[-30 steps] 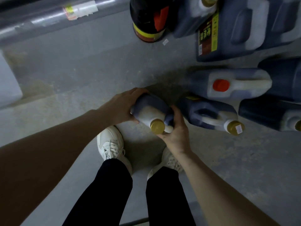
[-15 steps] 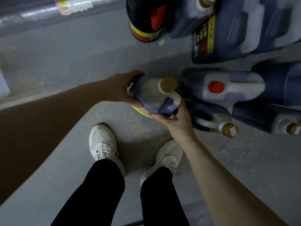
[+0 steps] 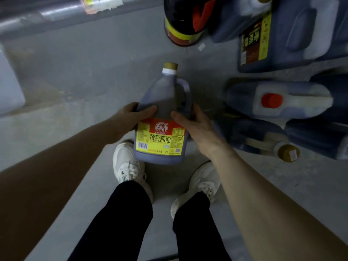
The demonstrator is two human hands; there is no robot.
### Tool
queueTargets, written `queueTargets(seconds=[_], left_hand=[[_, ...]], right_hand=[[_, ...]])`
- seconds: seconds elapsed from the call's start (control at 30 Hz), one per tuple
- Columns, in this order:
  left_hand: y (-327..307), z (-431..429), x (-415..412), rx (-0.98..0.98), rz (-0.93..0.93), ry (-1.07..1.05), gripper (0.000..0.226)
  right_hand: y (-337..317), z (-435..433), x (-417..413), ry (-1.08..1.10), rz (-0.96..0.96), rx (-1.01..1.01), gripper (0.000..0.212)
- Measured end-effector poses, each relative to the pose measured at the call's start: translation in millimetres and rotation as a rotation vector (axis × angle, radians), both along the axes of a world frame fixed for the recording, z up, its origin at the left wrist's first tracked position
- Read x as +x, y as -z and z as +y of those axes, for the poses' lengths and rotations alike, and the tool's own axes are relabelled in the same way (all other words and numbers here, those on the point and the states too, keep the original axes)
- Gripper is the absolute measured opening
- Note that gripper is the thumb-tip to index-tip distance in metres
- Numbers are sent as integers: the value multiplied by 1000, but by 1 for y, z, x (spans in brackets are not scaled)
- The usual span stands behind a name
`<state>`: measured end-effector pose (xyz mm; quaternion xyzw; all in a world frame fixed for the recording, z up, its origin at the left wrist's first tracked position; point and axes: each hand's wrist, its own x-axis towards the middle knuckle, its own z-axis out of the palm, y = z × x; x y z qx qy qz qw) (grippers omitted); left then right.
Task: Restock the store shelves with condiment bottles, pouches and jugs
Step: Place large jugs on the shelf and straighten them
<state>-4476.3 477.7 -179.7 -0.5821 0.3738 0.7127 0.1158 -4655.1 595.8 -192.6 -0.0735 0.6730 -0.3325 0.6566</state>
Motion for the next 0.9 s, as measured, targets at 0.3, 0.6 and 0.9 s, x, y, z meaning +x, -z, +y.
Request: queueTargets(seconds=[0.3,0.6,0.9], left_hand=[[-81,21,12,-24,-49,-82,83],[-248,-2,-14,-83,150,-85,62],[-414,-24,-34,-262,164,-153,50]], right_hand=[[-91,7,18,95,-5,59,29],[-260,-23,-20,-20,76,-22,39],[-432,-51,-37,-40,127,-140,46]])
